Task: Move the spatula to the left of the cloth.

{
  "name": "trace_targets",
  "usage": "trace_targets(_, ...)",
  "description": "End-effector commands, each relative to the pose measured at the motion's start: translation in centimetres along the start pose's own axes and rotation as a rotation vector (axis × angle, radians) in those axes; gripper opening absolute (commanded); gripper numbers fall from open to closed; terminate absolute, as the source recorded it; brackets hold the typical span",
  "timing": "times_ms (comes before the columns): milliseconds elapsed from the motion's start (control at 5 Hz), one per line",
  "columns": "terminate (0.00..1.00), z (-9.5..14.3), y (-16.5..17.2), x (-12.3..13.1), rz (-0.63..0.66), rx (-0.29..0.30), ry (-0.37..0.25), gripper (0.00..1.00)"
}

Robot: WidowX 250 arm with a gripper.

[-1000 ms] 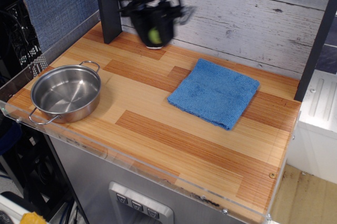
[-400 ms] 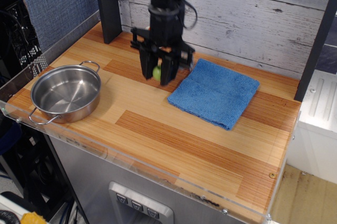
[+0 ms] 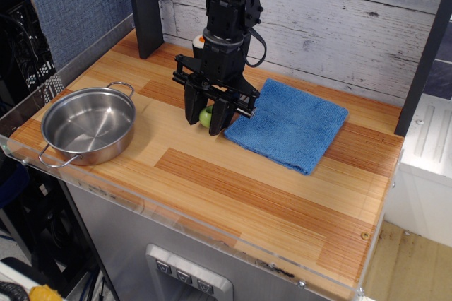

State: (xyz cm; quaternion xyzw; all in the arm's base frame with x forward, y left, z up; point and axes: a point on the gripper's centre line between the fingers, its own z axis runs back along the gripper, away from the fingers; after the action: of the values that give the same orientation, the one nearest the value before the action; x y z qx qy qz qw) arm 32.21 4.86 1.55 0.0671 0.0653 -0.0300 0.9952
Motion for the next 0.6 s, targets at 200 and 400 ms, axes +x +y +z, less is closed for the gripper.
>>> trace_targets(200, 0.0, 1.46, 4.43, -1.13, 0.047, -0.001, 0.0, 0.0)
trace_targets(400, 0.0, 1.21, 4.03, -1.2, 0.035, -0.015, 0.004, 0.0)
